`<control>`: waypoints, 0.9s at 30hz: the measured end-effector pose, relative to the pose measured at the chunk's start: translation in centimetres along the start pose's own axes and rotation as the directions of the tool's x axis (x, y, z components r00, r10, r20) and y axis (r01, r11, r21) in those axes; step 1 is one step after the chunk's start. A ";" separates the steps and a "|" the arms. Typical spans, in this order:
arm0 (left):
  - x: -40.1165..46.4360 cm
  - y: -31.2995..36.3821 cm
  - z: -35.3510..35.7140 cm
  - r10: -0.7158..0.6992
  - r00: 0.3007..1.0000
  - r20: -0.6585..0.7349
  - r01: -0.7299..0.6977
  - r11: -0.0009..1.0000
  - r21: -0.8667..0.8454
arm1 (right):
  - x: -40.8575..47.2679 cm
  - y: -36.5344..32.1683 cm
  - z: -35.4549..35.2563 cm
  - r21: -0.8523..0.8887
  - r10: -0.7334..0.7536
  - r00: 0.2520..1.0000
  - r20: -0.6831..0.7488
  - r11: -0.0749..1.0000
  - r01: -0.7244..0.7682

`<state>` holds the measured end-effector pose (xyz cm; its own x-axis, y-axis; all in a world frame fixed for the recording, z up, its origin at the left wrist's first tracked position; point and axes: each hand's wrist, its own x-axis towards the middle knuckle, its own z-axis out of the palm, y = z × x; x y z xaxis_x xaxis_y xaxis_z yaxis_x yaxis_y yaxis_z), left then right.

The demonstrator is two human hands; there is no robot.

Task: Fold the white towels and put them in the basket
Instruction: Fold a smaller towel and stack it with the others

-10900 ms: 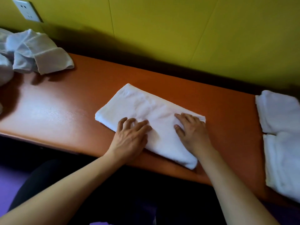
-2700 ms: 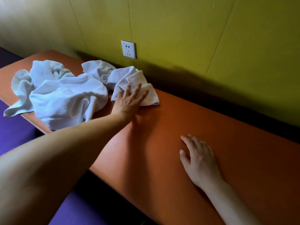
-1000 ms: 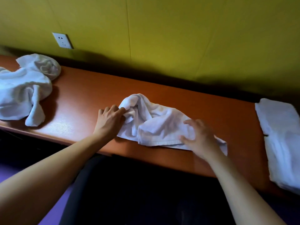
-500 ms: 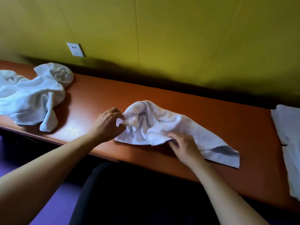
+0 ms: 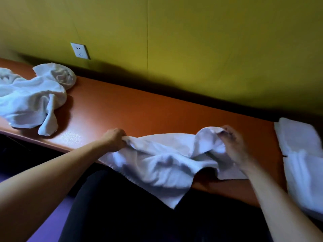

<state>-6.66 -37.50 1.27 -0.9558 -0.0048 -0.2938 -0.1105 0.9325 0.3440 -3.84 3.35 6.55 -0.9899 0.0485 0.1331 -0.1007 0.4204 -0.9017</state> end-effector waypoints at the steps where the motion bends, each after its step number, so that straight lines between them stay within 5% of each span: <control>1: -0.3 0.2 -0.6 0.004 1.000 -0.003 -0.004 1.000 0.015 | -0.2 -0.7 -0.9 -0.014 -0.027 0.994 -0.103 1.000 0.025; 8: -5.5 2.1 -7.4 0.136 0.969 -0.205 -0.122 0.989 0.081 | -1.5 -5.1 -8.3 -0.221 -0.100 0.849 -0.518 0.975 -0.020; 16: -12.2 0.5 -17.2 0.234 0.789 -0.568 -0.256 0.966 0.042 | -6.8 -12.0 -11.9 -0.246 -0.191 0.762 -0.618 0.968 0.043; 21: -13.9 2.3 -13.0 0.306 0.909 -0.284 -0.319 0.948 0.001 | -8.6 -13.8 -10.6 -0.287 -0.232 0.866 -0.443 0.952 0.108; 27: -13.6 10.9 1.7 0.409 0.911 0.058 -0.409 0.912 -0.010 | -8.2 -14.2 -9.4 -0.275 -0.247 0.887 -0.391 0.951 0.144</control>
<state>5.56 -26.63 7.53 -0.9000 0.3978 -0.1784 0.2876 0.8492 0.4428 6.65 5.46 22.15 -0.8139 0.2935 0.5015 -0.2105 0.6555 -0.7253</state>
